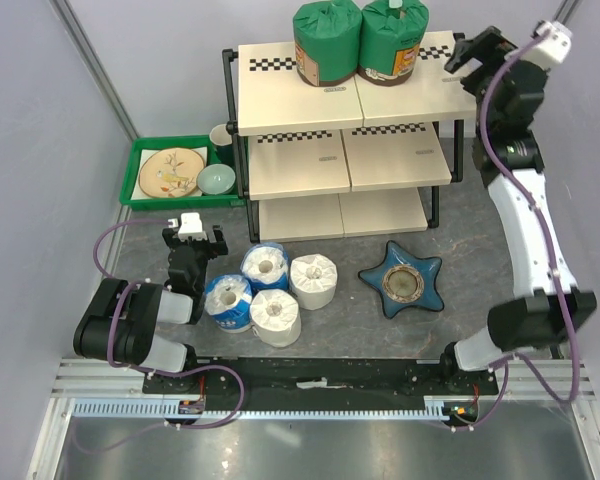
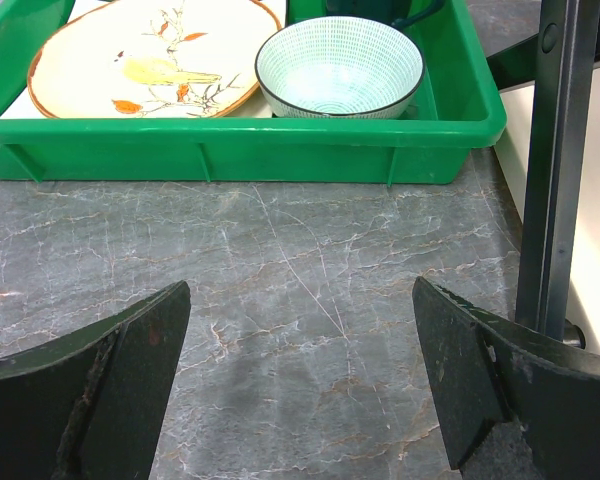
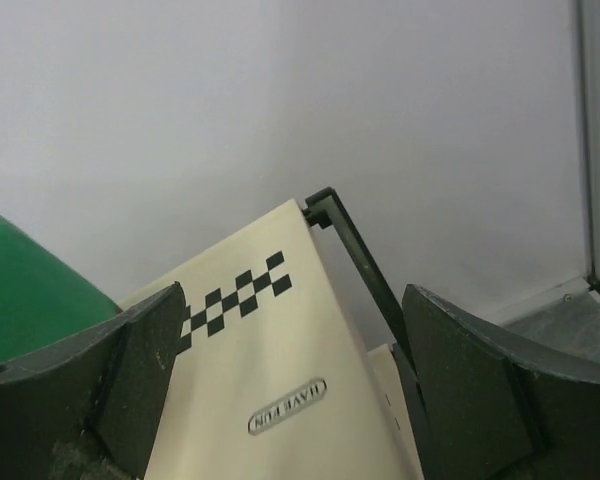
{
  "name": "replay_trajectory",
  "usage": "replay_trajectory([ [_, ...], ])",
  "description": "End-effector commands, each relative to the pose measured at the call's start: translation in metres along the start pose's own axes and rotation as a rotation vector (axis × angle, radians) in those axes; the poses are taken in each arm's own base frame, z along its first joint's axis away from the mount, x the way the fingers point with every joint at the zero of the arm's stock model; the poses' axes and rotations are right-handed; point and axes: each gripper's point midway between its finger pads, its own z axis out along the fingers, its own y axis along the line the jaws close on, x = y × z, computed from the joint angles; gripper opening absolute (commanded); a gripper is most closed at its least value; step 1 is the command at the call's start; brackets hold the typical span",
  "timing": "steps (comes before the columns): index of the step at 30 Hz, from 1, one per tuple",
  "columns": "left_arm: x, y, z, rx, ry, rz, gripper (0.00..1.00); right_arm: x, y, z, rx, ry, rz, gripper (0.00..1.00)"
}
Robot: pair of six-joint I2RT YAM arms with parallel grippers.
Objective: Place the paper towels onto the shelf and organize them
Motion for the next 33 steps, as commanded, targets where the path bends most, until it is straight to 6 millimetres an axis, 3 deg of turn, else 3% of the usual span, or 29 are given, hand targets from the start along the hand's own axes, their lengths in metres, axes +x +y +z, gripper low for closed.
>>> replay_trajectory([
  [1, -0.016, 0.001, 0.005, -0.008, -0.056, -0.001, 0.99, -0.094, 0.011, -0.075, -0.049, -0.253, 0.14, 0.98],
  [2, -0.016, 0.001, 0.005, -0.007, -0.057, -0.001, 0.99, -0.098, 0.01, -0.086, -0.058, -0.258, 0.147, 0.98],
  [3, -0.016, 0.001, 0.005, -0.007, -0.056, -0.001, 0.99, -0.114, 0.013, -0.112, -0.083, -0.279, 0.158, 0.98],
  [5, -0.016, 0.001, 0.005, -0.007, -0.056, -0.002, 0.99, -0.109, 0.009, -0.132, -0.094, -0.248, 0.15, 0.98],
  [6, -0.016, 0.001, 0.005, -0.008, -0.056, -0.001, 0.99, -0.114, 0.007, -0.155, -0.105, -0.246, 0.143, 0.98],
  [8, -0.015, 0.001, 0.005, -0.007, -0.055, -0.002, 0.99, -0.108, 0.004, -0.176, -0.115, -0.197, 0.128, 0.98],
  [11, -0.016, 0.001, 0.005, -0.007, -0.056, -0.002, 0.99, -0.092, -0.001, -0.227, -0.152, -0.078, 0.122, 0.98],
  [14, -0.016, 0.001, 0.005, -0.007, -0.057, -0.001, 0.99, -0.062, -0.002, -0.259, -0.202, 0.054, 0.129, 0.98],
  [16, -0.016, 0.001, 0.005, -0.008, -0.056, -0.001, 0.99, -0.035, -0.006, -0.271, -0.217, 0.147, 0.129, 0.98],
  [19, -0.016, 0.001, 0.005, -0.007, -0.056, -0.001, 0.99, 0.013, -0.005, -0.295, -0.284, 0.346, 0.123, 0.98],
  [20, -0.016, 0.001, 0.005, -0.007, -0.056, -0.002, 0.99, 0.038, -0.005, -0.306, -0.316, 0.446, 0.125, 0.98],
  [22, -0.016, 0.001, 0.005, -0.007, -0.056, -0.001, 0.99, 0.059, -0.007, -0.317, -0.345, 0.533, 0.121, 0.98],
  [23, -0.016, 0.001, 0.005, -0.007, -0.057, -0.001, 0.99, 0.08, -0.011, -0.326, -0.356, 0.606, 0.127, 0.98],
  [29, -0.016, 0.001, 0.005, -0.007, -0.056, -0.002, 0.99, 0.153, -0.022, -0.353, -0.418, 0.821, 0.217, 0.98],
  [33, -0.016, 0.002, 0.005, -0.008, -0.056, -0.001, 0.99, 0.186, -0.031, -0.358, -0.411, 0.931, 0.219, 0.98],
])
